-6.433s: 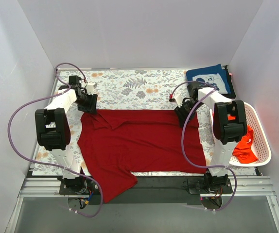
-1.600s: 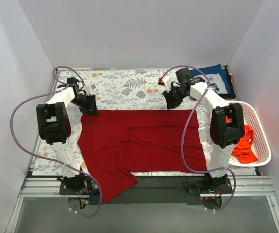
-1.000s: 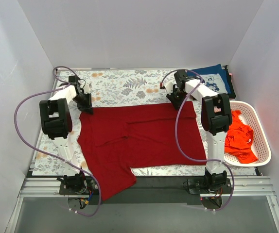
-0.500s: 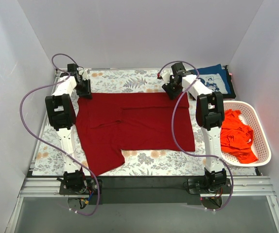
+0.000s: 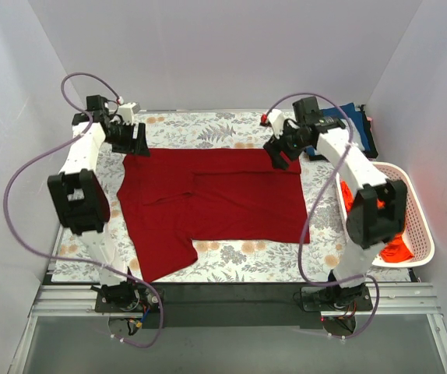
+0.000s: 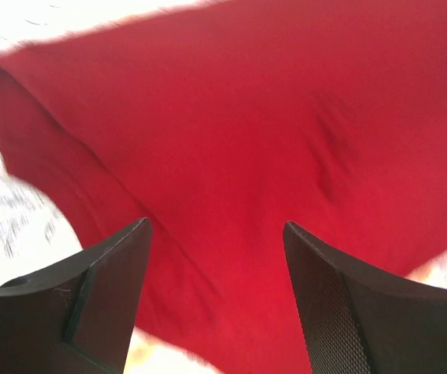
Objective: Fold and stack the t-shirts
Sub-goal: Fold the tshirt
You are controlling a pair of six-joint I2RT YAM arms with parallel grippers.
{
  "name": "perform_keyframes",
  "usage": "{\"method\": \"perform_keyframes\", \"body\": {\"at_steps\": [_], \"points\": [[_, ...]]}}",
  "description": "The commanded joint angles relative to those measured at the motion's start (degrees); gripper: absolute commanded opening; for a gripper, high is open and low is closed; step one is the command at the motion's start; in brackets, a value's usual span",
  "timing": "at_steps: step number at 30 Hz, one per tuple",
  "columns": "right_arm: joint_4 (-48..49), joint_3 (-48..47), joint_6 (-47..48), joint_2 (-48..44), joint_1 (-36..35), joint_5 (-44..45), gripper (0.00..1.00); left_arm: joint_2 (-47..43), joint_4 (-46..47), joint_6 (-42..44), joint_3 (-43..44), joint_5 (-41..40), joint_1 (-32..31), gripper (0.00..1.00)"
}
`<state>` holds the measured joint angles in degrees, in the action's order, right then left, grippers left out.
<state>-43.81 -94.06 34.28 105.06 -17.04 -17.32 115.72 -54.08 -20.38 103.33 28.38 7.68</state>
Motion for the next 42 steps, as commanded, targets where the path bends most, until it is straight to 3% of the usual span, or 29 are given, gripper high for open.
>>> {"method": "perform_keyframes", "body": {"at_steps": [1,4,10,17,32,37,42], "points": [[-7.07,9.23,3.85,-8.69,-1.15,-3.6,0.77,-12.34,-7.69,12.19,-7.77,8.52,0.49,0.66],[-9.09,17.84,6.14,-14.67,-2.29,-2.55,0.66,-18.06,-10.86,17.39,-16.73,8.97,0.58,0.6],[-8.92,34.78,7.99,-25.41,-6.51,2.29,0.49,-26.94,-8.85,15.2,-28.61,8.97,0.49,0.56],[-4.89,46.58,10.18,-30.08,-6.87,8.17,0.44,-30.46,-8.58,14.93,-34.24,8.18,0.32,0.55],[1.88,54.33,12.3,-28.94,-7.13,9.93,0.41,-32.4,-7.26,14.31,-37.06,6.86,-0.12,0.55],[4.52,57.49,13.61,-28.41,-7.4,11.43,0.4,-33.63,-9.98,20.11,-39.25,6.6,-0.12,0.55],[5.49,58.55,13.88,-29.64,-7.48,13.28,0.25,-37.4,-13.07,30.56,-44.78,5.38,-0.21,0.51]]}}
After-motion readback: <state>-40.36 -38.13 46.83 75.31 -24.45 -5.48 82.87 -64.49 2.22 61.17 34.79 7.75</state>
